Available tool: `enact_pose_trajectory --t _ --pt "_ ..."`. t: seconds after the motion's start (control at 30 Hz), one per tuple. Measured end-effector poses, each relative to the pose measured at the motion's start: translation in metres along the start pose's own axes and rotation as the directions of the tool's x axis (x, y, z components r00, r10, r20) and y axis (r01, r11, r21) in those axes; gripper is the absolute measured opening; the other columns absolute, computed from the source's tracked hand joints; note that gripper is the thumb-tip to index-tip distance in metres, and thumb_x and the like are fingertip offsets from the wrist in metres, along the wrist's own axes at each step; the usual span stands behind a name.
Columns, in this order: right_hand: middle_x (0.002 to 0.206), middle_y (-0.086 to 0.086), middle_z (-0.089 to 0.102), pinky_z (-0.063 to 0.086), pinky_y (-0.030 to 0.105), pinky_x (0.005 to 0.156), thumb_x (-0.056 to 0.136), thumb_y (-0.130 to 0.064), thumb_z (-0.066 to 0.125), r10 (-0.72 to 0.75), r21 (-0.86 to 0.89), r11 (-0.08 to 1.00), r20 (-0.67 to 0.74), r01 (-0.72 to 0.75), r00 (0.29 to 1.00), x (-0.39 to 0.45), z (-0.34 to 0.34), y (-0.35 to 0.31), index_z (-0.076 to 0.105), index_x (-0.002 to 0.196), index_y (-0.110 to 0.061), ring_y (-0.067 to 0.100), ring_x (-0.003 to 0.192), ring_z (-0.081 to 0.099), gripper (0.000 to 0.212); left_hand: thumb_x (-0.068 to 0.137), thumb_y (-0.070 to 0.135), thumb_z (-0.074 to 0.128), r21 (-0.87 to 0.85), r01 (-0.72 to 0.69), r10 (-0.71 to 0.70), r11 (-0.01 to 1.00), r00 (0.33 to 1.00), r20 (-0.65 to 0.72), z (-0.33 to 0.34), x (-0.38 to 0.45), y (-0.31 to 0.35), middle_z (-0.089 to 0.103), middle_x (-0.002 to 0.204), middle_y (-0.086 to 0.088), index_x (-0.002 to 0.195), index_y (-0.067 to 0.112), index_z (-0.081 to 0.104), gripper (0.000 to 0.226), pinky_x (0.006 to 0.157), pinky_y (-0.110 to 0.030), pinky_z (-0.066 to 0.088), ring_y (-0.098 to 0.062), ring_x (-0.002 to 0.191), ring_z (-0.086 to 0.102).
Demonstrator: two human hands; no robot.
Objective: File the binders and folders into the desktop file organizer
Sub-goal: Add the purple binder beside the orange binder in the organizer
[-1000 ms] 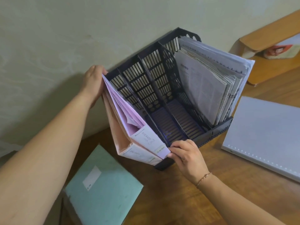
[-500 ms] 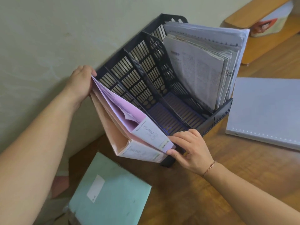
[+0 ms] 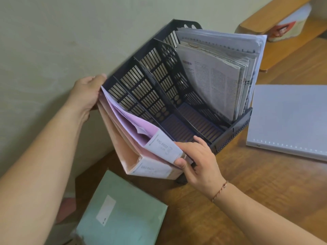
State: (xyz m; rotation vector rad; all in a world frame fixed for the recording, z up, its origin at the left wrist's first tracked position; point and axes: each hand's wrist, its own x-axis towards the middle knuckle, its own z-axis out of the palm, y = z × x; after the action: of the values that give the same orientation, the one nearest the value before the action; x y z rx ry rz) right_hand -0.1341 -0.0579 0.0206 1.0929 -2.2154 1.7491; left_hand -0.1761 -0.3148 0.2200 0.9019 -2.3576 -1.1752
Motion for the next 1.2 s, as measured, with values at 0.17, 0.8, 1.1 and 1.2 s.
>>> enact_pose_trajectory --t 0.17,0.8,1.1,1.2 --pt "0.101 -0.006 0.068 0.033 0.055 0.109 0.099 -0.050 0.035 0.026 -0.061 0.998 0.009 -0.026 1.000 -0.002 0.007 0.002 0.062 0.121 -0.015 0.017 0.089 0.064 0.049 0.092 0.024 0.064 0.015 -0.022 0.022 1.000 1.000 -0.004 -0.005 0.002 -0.002 0.068 0.055 0.017 0.077 0.019 0.066 0.016 0.056 -0.013 0.050 0.002 0.052 0.060" --pt "0.086 -0.005 0.071 0.052 0.037 0.072 0.087 -0.036 0.062 0.010 -0.299 0.948 0.381 0.113 0.925 0.006 -0.030 0.045 0.073 0.098 -0.022 0.018 0.080 0.065 0.021 0.095 0.036 0.048 0.020 0.007 -0.007 1.000 0.999 0.035 0.001 -0.001 -0.004 0.060 0.076 0.006 0.072 0.021 0.055 0.028 0.061 -0.023 0.041 -0.011 0.066 0.054" --pt "0.072 -0.008 0.061 0.036 0.028 0.061 0.079 -0.048 0.067 -0.028 -0.390 0.908 0.309 0.153 0.951 0.001 -0.018 0.045 0.060 0.077 -0.023 0.016 0.064 0.053 0.027 0.092 0.036 0.048 0.066 -0.001 0.002 0.998 1.000 -0.016 0.002 0.001 -0.005 0.052 0.068 0.005 0.065 0.022 0.050 0.030 0.054 -0.023 0.034 -0.012 0.060 0.046" --pt "0.070 -0.008 0.059 0.031 0.026 0.062 0.078 -0.047 0.067 -0.030 -0.402 0.903 0.292 0.151 0.956 0.000 -0.016 0.046 0.059 0.075 -0.022 0.015 0.063 0.052 0.026 0.092 0.032 0.048 0.078 0.001 0.001 0.997 1.000 -0.025 0.003 0.001 -0.004 0.051 0.066 0.006 0.065 0.021 0.050 0.029 0.054 -0.022 0.034 -0.009 0.055 0.045"
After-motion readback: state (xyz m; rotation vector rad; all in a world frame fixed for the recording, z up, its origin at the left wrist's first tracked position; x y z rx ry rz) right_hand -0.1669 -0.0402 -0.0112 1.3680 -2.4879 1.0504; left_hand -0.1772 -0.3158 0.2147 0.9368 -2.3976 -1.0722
